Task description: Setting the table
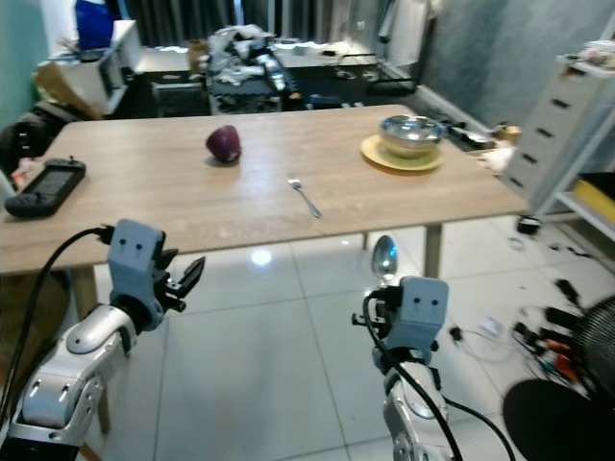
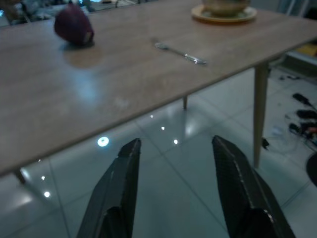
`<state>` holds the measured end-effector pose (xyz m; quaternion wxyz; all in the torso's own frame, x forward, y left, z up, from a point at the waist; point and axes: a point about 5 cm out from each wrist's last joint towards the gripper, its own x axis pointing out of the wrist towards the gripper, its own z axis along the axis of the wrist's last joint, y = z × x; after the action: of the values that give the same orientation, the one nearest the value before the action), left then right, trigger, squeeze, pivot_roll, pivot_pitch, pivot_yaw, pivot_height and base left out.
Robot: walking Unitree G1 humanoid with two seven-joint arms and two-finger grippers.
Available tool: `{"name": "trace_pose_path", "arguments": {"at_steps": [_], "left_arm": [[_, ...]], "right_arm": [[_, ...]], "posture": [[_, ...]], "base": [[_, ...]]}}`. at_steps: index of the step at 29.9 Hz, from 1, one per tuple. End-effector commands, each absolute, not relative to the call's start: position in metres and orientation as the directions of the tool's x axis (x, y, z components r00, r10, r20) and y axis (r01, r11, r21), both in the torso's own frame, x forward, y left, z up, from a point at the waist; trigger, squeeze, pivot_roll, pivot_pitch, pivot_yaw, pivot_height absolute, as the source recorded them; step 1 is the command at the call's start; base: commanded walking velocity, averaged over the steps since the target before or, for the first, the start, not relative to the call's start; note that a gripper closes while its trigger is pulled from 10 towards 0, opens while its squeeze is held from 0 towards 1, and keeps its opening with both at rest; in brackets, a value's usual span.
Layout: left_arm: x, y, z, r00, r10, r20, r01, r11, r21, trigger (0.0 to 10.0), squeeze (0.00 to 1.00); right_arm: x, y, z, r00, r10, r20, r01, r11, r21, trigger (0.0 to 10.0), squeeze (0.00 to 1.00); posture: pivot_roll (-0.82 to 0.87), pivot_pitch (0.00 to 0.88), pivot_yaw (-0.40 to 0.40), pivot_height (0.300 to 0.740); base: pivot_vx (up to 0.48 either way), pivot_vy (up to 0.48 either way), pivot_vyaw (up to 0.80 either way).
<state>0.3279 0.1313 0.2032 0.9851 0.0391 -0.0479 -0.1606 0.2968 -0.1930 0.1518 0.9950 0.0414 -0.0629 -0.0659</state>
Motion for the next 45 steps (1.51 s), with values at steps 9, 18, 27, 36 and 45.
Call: {"name": "trace_pose_path", "arguments": {"at_steps": [9,18,27,36,45], "left_arm": [[0.3268,0.1357,0.1973,0.95,-0.306,0.063,0.301,0.95,0.087,10.0,0.0],[0.3269,0.135,0.1968,0.949,-0.309,0.063,0.303,0.949,0.083,10.0,0.0],[0.3274,0.1344,0.197,0.949,-0.309,0.064,0.304,0.949,0.081,10.0,0.0],[0.3277,0.1344,0.1973,0.949,-0.309,0.065,0.304,0.949,0.081,10.0,0.0],[0.3279,0.1345,0.1973,0.949,-0.309,0.066,0.304,0.949,0.079,10.0,0.0]], "right_arm": [[0.2958,-0.1884,0.1481,0.987,-0.122,0.109,0.113,0.99,0.089,10.0,0.0],[0.2956,-0.1884,0.1478,0.987,-0.123,0.108,0.113,0.99,0.087,10.0,0.0],[0.2955,-0.1888,0.1474,0.987,-0.124,0.107,0.115,0.989,0.088,10.0,0.0],[0.2954,-0.1889,0.1473,0.986,-0.125,0.107,0.116,0.989,0.088,10.0,0.0],[0.2954,-0.1888,0.1473,0.986,-0.126,0.106,0.117,0.989,0.087,10.0,0.0]], "posture": [[0.07,0.066,0.067,0.74],[0.07,0.067,0.066,0.74],[0.07,0.069,0.067,0.74],[0.07,0.07,0.066,0.74],[0.07,0.07,0.066,0.74]], "base": [[-0.313,0.0,0.0],[-0.308,0.0,0.0],[-0.297,0.0,0.0],[-0.279,0.0,0.0],[-0.28,0.0,0.0]]}}
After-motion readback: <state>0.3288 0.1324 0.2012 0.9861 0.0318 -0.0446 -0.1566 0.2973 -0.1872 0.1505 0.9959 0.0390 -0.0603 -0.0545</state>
